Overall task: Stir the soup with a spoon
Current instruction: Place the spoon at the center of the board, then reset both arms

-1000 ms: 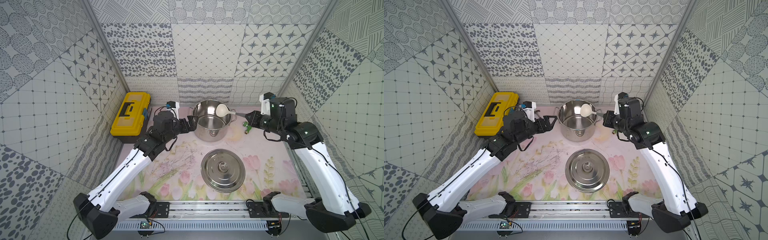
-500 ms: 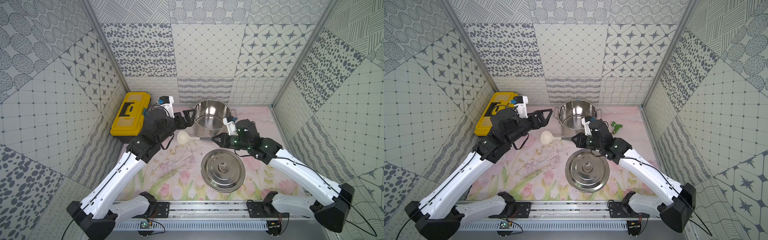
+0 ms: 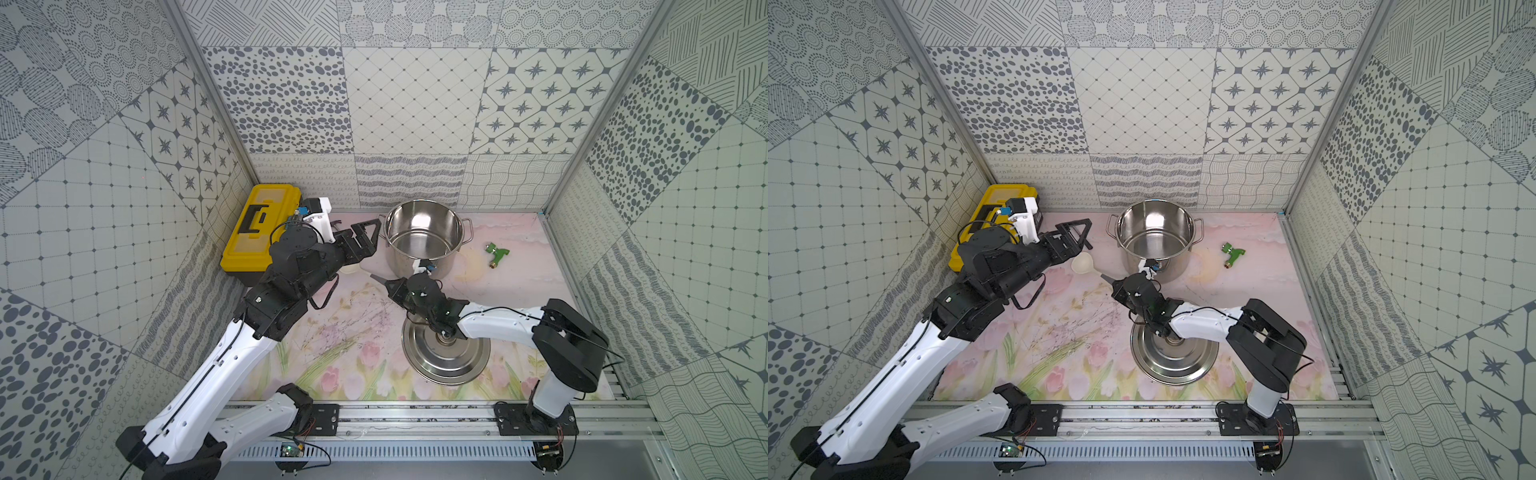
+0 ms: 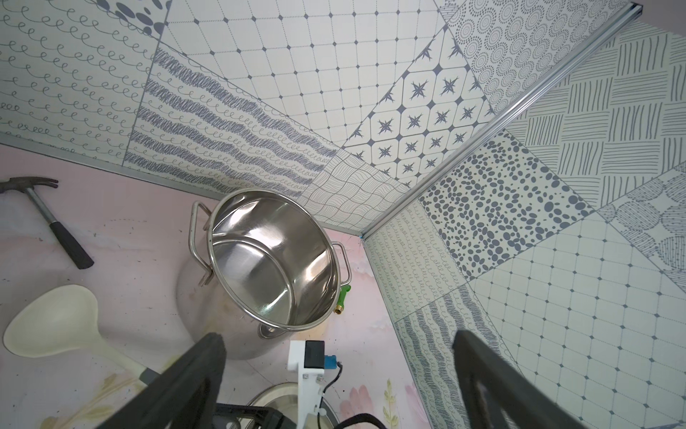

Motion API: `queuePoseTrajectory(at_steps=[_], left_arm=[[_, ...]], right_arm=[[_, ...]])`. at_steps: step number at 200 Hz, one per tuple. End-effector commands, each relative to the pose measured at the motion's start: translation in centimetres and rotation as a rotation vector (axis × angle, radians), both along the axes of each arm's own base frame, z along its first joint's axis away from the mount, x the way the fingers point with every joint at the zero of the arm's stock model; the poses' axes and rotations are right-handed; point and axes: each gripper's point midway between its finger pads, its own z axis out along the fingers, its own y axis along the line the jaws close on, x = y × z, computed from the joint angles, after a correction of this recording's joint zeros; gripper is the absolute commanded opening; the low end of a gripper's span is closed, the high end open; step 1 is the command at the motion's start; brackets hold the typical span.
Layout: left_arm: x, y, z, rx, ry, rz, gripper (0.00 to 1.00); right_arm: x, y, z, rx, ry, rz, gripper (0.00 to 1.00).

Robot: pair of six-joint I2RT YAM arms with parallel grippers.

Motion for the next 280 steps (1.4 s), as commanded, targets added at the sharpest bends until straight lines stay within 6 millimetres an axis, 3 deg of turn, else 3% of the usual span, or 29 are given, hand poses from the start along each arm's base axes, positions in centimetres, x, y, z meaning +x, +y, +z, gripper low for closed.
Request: queuePoseTrajectory(at_steps=[1, 15, 52, 64, 71, 74, 111, 157, 181, 194, 215, 234, 256, 280], left_arm=[[-0.8, 0.7, -0.3, -0.035, 0.029, 0.023, 1.0], [-0.9, 0.6, -0.5, -0.039, 0.034, 0.019, 0.99], [-0.8, 0.6, -1.5, -0.048, 0.056, 0.029, 0.99], [-0.8, 0.6, -1.7, -0.047, 0.054, 0.034, 1.0], [-0.7, 0.7, -1.9, -0.046, 0.053, 0.036, 1.0], [-0.7, 0.7, -2.0, -0.044, 0.052, 0.036, 1.0], [-0.4, 0.5, -2.5, -0.007, 0.022, 0.03, 1.0], [-0.1, -0.7, -2.9, 0.102, -0.013, -0.037, 0.99], [-0.2, -0.6, -2.5, 0.172, -0.046, -0.05, 0.99], [0.1, 0.4, -3.8, 0.195, -0.017, 0.008, 1.0], [0.7, 3.3, -5.3, 0.21, -0.004, 0.173, 1.0], [0.9, 3.4, -6.2, 0.356, -0.068, 0.158, 1.0], [2.7, 5.1, -9.9, 0.521, -0.077, 0.241, 0.99], [5.1, 8.5, -16.6, 0.562, 0.04, 0.325, 1.0]], right_arm=[[1.6, 1.9, 1.9, 0.184, -0.026, -0.101, 0.0], [1.3, 3.0, 0.5, 0.186, 0.005, -0.104, 0.0], [-1.4, 5.5, -2.3, 0.158, 0.089, -0.013, 0.3], [-2.2, 4.9, -2.8, 0.144, 0.108, -0.005, 0.65], [-2.5, 4.4, -2.8, 0.134, 0.113, -0.006, 0.91], [-2.7, 4.1, -2.8, 0.127, 0.115, -0.003, 0.96], [-4.7, 1.1, -1.0, 0.057, 0.068, 0.052, 0.97], [-8.4, -1.0, 4.2, -0.149, -0.125, 0.288, 0.97], [-9.0, -6.3, 6.3, -0.319, -0.242, 0.236, 0.97], [-8.7, -9.7, 8.2, -0.439, -0.359, 0.183, 0.97], [-7.7, -15.5, 11.6, -0.592, -0.538, 0.037, 0.97], [-5.8, -21.0, 14.2, -0.672, -0.62, -0.113, 0.97], [-2.0, -28.4, 13.8, -0.767, -0.511, -0.26, 0.97], [1.8, -35.3, 11.0, -0.949, -0.37, -0.379, 0.97]])
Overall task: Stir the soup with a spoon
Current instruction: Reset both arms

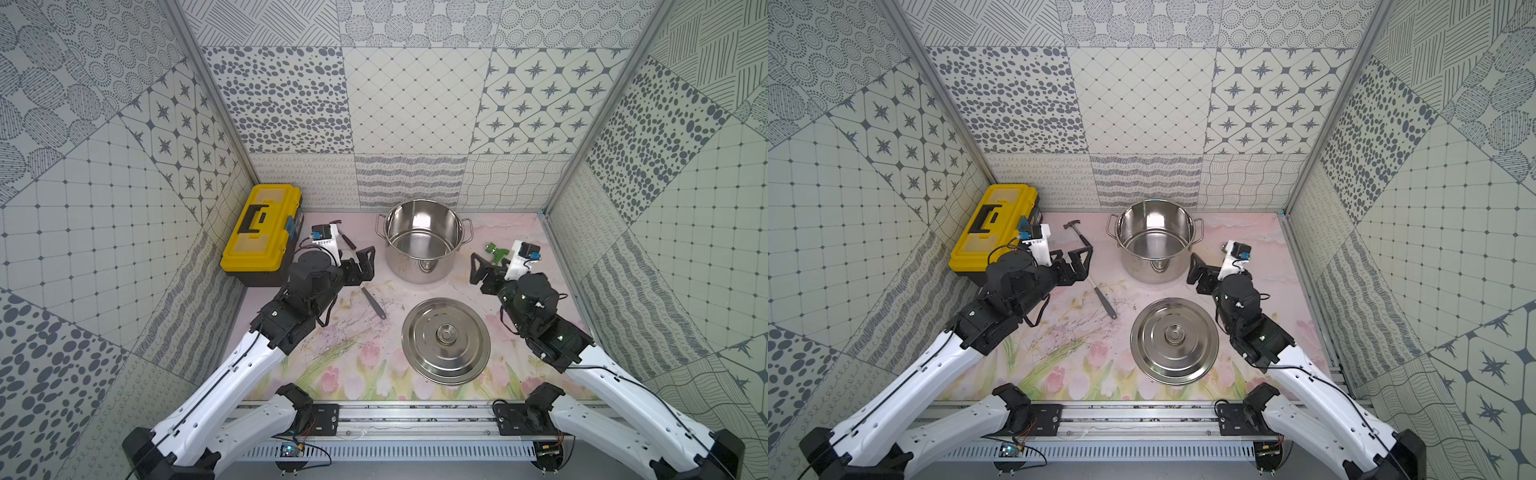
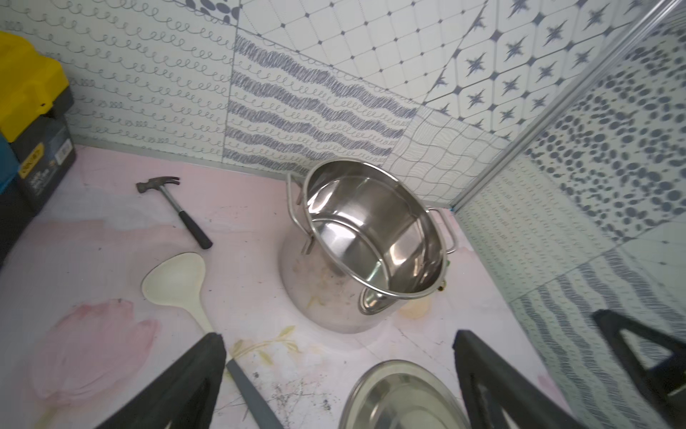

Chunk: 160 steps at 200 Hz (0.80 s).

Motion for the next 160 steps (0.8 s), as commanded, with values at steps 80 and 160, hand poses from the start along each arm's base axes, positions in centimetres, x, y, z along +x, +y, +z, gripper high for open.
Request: queuePoseTrajectory(at_steps=[80, 160], left_arm=[[7.4, 10.9, -18.3, 0.414, 0.141, 0.29, 1.0], [7.8, 12.5, -21.8, 0.38, 0.086, 0.268, 0.99]], right_arm=[[7.6, -12.9, -13.8, -0.345, 0.228, -0.338, 0.97], [8.2, -9.1, -17.5, -0.297, 0.096, -0.065, 0.97]])
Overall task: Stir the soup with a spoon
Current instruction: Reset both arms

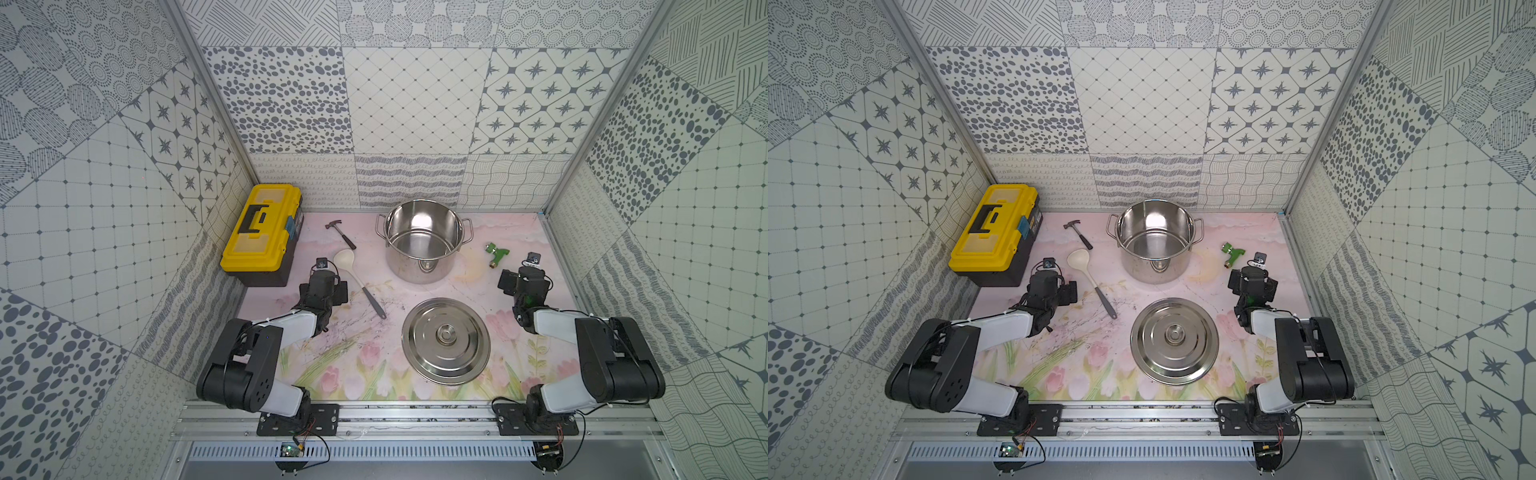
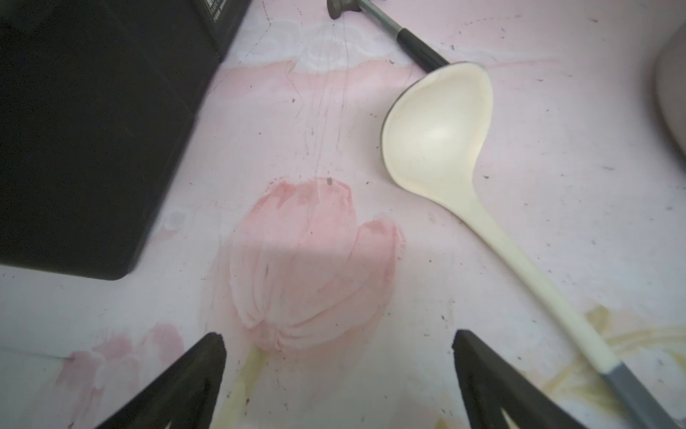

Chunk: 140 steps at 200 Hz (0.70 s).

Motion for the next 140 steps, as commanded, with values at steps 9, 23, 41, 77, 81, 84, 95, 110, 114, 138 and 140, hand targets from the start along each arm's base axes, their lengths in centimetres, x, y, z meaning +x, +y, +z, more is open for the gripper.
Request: queuePoseTrajectory(at_steps=[9, 23, 41, 77, 81, 84, 95, 110, 114, 138, 140], left_arm=[[2.0, -0.6, 3.2, -0.035, -0.237, -0.091, 0.99], [1.3, -1.0, 3.0, -0.066, -0.256, -0.125, 0.99], [1.2, -1.8, 2.6, -0.057, -0.298, -0.19, 0.99], [1.8, -1.3, 1.9, -0.101, -0.222, -0.163, 0.99], [1.9, -1.2, 2.0, -0.096, -0.233, -0.161, 0.99], [2.0, -1.0, 2.1, -0.096, -0.24, -0.157, 0.99], [1.9, -0.9, 1.9, -0.122, -0.214, -0.146, 0.99], [2.0, -0.7, 1.9, -0.12, -0.225, -0.143, 0.99], [2.0, -0.7, 1.9, -0.128, -0.216, -0.14, 0.99], [2.0, -0.7, 1.8, -0.13, -0.216, -0.141, 0.99], [2.0, -0.7, 1.8, -0.129, -0.216, -0.141, 0.99]], right_arm=[[1.1, 3.3, 1.7, 0.006, -0.174, 0.209, 0.97], [1.2, 3.5, 1.5, 0.007, -0.14, 0.226, 0.97], [1.2, 3.5, 1.5, 0.007, -0.143, 0.227, 0.97], [1.1, 3.5, 1.4, 0.007, -0.144, 0.225, 0.97], [1.2, 3.5, 1.5, 0.006, -0.146, 0.227, 0.97], [1.2, 3.5, 1.5, 0.006, -0.147, 0.225, 0.97], [1.2, 3.5, 1.5, 0.006, -0.146, 0.226, 0.97], [1.2, 3.5, 1.5, 0.006, -0.145, 0.225, 0.97], [1.2, 3.5, 1.5, 0.006, -0.145, 0.226, 0.97], [1.2, 3.5, 1.5, 0.005, -0.145, 0.225, 0.97], [1.2, 3.5, 1.6, 0.005, -0.147, 0.225, 0.97]])
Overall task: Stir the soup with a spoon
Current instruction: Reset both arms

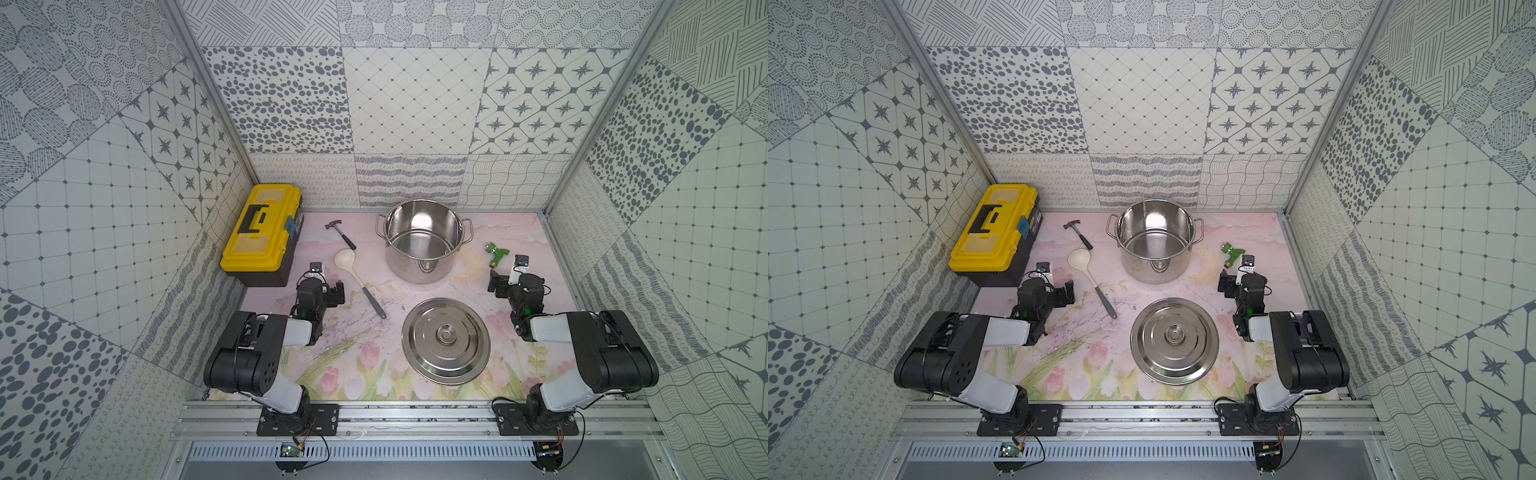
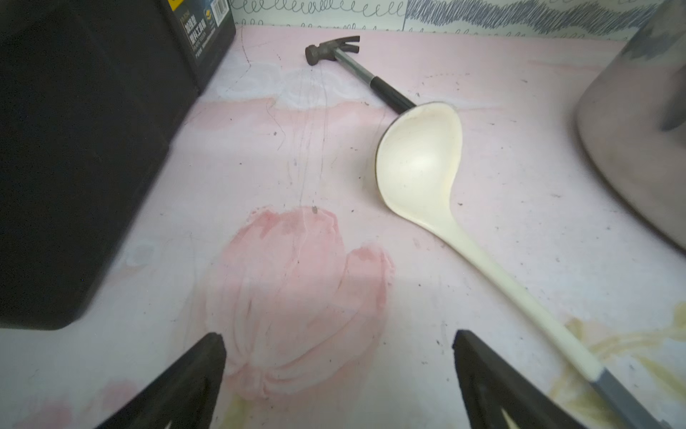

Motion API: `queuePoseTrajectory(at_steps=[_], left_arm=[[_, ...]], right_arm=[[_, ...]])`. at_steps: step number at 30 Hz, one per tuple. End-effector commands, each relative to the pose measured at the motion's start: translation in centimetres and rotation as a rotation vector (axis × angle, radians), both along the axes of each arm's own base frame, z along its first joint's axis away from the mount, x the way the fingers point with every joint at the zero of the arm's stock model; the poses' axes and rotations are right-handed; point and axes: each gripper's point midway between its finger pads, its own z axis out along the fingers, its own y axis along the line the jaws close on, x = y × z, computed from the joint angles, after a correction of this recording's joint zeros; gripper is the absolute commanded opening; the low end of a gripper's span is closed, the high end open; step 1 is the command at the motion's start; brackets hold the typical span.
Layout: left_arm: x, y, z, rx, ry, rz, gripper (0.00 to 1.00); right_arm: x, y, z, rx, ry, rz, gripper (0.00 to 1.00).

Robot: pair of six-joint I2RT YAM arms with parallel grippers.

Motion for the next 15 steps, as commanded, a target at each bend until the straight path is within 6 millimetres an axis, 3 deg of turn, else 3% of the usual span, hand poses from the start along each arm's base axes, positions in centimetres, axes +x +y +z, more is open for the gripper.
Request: queuePoseTrajectory(at_steps=[1, 15], left_arm=[[0.9, -0.53, 1.44, -0.039, -0.06, -0.035, 0.99], [0.88, -0.54, 1.51, -0.037, -0.063, -0.036, 0.99]], right_arm=[[0.49, 0.08, 1.48, -0.002, -0.059, 0.008, 0.97], [0.53, 0.42, 1.39, -0.009, -0.054, 0.022, 0.97]])
